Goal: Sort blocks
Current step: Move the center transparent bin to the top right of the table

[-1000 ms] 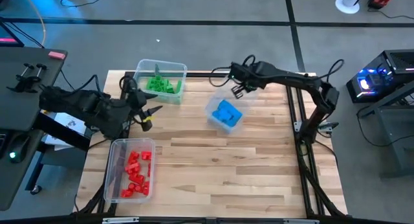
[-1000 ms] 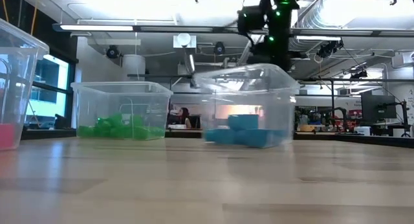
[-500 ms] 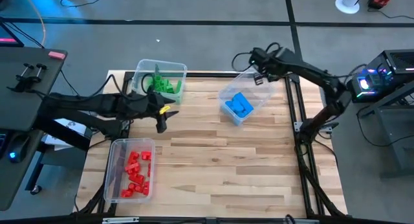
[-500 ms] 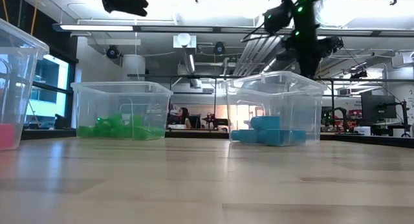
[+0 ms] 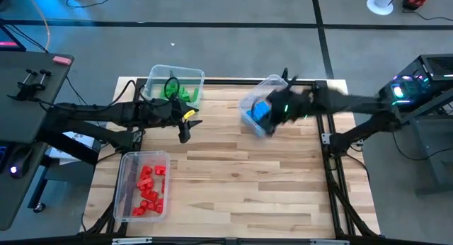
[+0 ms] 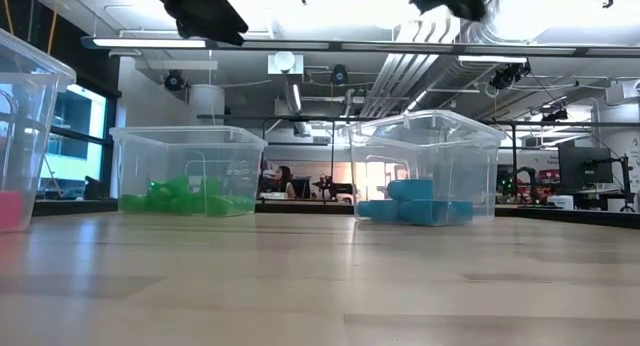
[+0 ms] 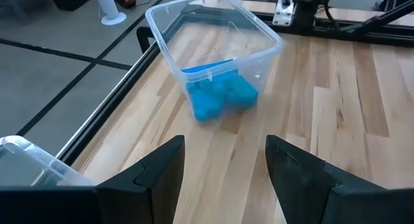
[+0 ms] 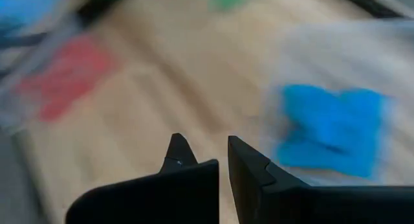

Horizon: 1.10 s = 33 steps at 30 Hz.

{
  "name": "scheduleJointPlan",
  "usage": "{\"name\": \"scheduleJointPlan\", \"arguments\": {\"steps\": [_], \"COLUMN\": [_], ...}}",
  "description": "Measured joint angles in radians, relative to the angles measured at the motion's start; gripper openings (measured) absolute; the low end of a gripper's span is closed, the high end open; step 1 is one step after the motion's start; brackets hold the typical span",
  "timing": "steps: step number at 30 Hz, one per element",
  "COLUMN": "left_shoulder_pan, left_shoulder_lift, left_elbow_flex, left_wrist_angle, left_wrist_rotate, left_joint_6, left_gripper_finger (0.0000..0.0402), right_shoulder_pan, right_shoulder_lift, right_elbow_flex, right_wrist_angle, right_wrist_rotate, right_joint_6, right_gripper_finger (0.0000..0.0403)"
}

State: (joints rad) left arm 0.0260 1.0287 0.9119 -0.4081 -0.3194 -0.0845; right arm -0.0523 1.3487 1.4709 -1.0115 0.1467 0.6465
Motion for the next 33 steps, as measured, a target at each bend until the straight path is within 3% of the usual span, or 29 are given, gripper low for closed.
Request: {"name": "scheduleJointPlan", "arguments": {"steps": [2,5,11,13,17,25,33], "left_shoulder_pan": [0.001,0.001,-0.006,-0.018,-0.062,-0.134,-0.139], "left_shoulder_lift": [0.010,0.016,-0.012,-0.033,-0.073,-0.070,-0.056], "left_elbow_flex": [0.000,0.000,0.000,0.000,0.000,0.000,0.000], "left_wrist_angle": [0.012,0.043,0.137,0.131,0.111,0.119,0.116], "left_wrist_rotate": [0.001,0.017,0.275,0.309,0.289,0.132,0.114], "left_joint_6": [-0.003,-0.022,-0.096,-0.143,-0.200,-0.211,-0.236], "left_gripper_finger": [0.0200,0.0200,0.0200,0.0200,0.0200,0.0200,0.0200], "right_shoulder_pan": [0.086,0.128,0.055,0.014,-0.048,-0.165,-0.339], "right_shoulder_lift": [0.055,0.172,0.371,0.398,0.419,0.419,0.419], "right_elbow_flex": [0.000,0.000,0.041,0.047,0.047,0.038,0.038], "right_wrist_angle": [0.126,0.291,0.287,0.282,0.244,0.146,0.126], "right_wrist_rotate": [0.003,0.014,0.143,0.172,0.201,0.250,0.332], "right_joint_6": [-0.022,-0.064,-0.177,-0.194,-0.235,-0.311,-0.367], "right_gripper_finger": [0.0000,0.0000,0.0000,0.0000,0.0000,0.0000,0.0000]}}
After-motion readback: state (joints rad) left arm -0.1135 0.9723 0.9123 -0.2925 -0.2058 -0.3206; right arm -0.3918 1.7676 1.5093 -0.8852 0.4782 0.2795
